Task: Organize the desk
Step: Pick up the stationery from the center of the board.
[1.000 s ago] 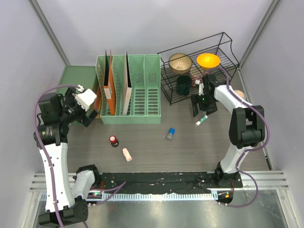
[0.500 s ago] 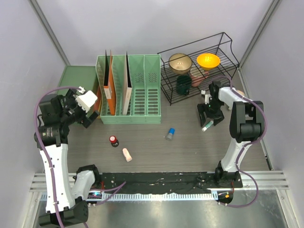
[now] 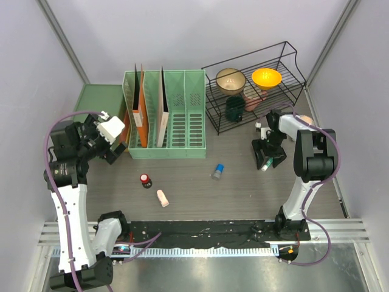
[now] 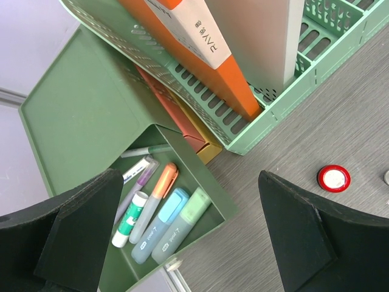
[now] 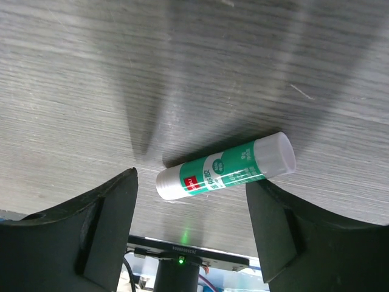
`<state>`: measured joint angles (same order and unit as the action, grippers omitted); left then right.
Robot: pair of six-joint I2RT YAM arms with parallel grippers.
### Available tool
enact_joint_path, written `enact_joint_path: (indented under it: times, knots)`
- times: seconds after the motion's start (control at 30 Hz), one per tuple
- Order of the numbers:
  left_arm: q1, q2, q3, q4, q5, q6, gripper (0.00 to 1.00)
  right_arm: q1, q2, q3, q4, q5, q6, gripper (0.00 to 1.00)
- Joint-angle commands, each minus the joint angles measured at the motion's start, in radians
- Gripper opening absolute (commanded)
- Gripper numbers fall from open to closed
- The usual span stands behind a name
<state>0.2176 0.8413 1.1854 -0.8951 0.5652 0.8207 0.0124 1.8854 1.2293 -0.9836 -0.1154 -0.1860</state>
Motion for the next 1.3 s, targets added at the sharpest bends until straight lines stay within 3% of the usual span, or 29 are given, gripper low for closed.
enact_joint_path:
  times: [0.0,0.8,1.27]
  knots:
    - [0.005,-0.016,-0.004,0.005,0.007,0.011,1.0,0.001,0.003,-0.014,0.006,-0.024,-0.024,0.73]
    - [0.005,-0.01,0.005,-0.002,0.016,0.012,1.0,0.0,0.0,-0.016,0.21,0.111,-0.026,0.58]
    - [0.005,-0.007,0.003,-0.005,0.018,0.017,1.0,0.001,-0.123,-0.108,0.275,0.169,-0.113,0.47]
